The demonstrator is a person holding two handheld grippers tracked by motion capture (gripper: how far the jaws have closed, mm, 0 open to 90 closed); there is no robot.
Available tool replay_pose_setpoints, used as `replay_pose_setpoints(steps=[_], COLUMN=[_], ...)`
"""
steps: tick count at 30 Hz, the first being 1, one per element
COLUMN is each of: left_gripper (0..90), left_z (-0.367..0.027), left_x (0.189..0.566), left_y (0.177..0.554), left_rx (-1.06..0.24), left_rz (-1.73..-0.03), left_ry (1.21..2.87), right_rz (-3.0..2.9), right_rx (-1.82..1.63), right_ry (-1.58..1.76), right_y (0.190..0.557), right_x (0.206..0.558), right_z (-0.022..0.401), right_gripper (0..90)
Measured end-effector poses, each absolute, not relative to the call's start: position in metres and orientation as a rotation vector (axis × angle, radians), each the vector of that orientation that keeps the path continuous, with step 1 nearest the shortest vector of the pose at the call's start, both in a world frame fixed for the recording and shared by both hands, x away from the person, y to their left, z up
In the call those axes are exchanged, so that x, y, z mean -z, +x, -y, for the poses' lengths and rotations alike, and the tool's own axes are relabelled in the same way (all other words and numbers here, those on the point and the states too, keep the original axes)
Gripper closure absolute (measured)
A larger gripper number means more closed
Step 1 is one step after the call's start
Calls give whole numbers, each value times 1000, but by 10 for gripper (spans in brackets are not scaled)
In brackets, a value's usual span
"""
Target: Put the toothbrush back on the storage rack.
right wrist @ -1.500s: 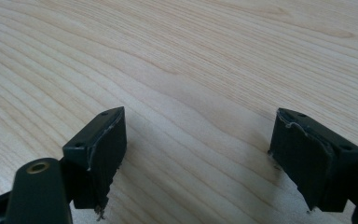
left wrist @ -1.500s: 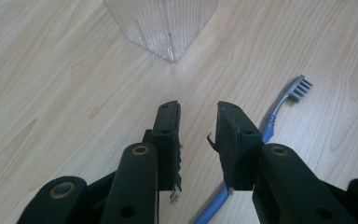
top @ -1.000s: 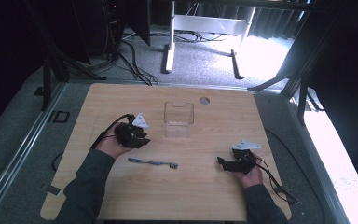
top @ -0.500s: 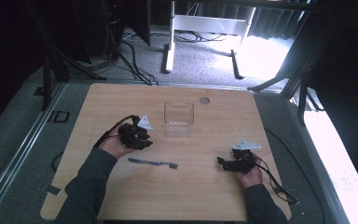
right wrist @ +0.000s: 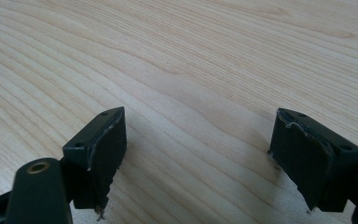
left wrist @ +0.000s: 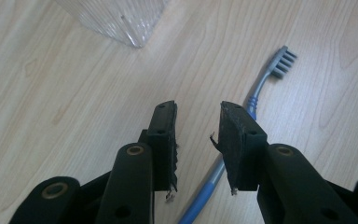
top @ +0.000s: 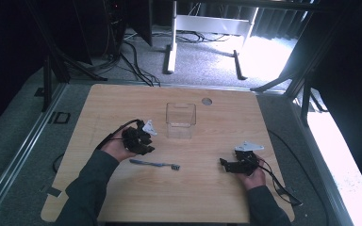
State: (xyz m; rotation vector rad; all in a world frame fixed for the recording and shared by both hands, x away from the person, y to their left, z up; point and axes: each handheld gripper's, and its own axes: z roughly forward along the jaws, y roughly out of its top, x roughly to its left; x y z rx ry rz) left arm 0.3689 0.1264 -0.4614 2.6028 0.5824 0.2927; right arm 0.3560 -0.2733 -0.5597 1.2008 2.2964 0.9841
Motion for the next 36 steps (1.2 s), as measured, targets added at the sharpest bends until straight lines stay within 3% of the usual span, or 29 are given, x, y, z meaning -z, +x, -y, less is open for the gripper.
replay_pose_setpoints(steps=[36], left_gripper=[695], left_z=[-104], left_x=[486], left_y=[366], left_rx=[-187], left_rz=[-467], left_ry=[2759], right_rz=[-2297], right_rx=[-983], right_ry=[1198], right_y=[356], right_x=[560], right_z=[273], right_gripper=[181])
